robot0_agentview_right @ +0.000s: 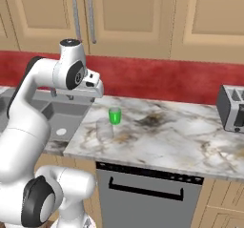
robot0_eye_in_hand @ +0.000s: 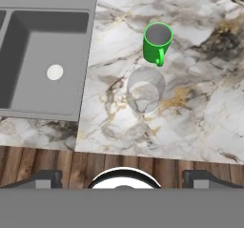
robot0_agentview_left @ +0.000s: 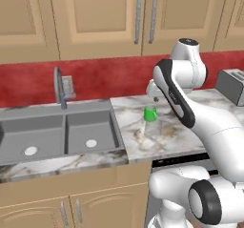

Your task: Place the glass cup in the left basin and the mug in the right basin of the sink.

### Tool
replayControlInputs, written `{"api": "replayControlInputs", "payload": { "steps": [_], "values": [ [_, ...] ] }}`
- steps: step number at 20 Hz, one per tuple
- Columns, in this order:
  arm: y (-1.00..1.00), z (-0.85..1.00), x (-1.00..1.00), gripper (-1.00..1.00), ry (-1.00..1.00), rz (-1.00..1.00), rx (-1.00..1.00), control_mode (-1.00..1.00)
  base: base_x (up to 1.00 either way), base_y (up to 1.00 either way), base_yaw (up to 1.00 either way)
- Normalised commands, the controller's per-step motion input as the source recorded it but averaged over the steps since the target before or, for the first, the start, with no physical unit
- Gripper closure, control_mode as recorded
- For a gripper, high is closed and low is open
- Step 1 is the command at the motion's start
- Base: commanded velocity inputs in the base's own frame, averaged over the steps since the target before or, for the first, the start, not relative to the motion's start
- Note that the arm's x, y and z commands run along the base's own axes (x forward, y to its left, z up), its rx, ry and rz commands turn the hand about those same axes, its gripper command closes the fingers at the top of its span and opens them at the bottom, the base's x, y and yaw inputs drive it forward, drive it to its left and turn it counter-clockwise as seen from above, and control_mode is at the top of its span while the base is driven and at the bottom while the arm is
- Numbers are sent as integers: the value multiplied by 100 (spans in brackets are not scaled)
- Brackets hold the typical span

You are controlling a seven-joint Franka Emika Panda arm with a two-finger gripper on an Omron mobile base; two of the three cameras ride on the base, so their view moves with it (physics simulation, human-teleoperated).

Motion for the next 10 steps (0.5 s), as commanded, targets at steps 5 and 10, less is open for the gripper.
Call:
{"api": "replayControlInputs", "payload": {
  "steps": [5,10],
  "values": [
    [0,0,0,-100,0,0,0,100,0,46,0],
    [0,0,0,-100,0,0,0,100,0,47,-3]
  ]
}}
